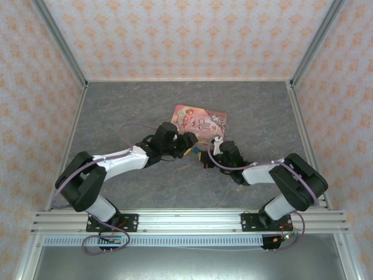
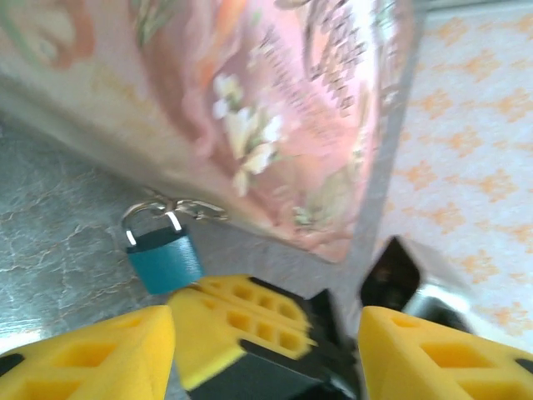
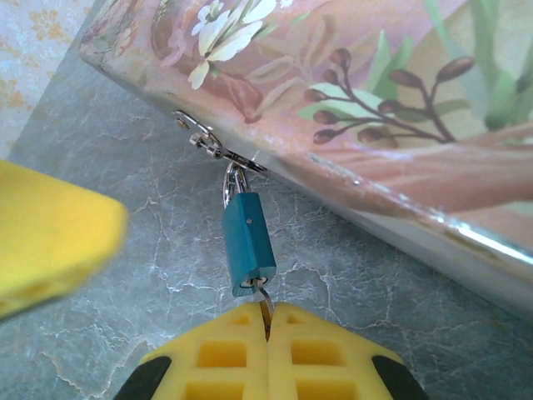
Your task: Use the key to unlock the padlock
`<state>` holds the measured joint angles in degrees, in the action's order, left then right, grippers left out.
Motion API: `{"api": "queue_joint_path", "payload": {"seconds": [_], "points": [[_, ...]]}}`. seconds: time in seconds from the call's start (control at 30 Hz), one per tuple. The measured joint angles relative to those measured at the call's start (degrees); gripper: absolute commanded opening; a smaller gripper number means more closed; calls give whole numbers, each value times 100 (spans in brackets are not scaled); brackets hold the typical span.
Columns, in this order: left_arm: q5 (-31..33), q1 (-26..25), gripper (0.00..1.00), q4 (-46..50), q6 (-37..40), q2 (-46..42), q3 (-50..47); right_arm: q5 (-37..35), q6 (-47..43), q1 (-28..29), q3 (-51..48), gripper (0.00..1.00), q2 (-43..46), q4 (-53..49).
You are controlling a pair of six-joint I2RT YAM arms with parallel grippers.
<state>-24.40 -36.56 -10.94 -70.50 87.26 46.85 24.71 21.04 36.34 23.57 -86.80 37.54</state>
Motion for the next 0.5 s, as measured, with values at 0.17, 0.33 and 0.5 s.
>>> {"api": "queue_joint_path", "payload": {"seconds": [0.17,0.33,0.5], "points": [[149,72,56,-503,-199,-232,-494,107,608,0,0,0,0,0],[234,68,52,-1023,-496,7,-962,219,1276,0,24,0,0,0],[234,68,50,-1303,-560,184,-970,343,1849,0,116,0,0,-35]]}}
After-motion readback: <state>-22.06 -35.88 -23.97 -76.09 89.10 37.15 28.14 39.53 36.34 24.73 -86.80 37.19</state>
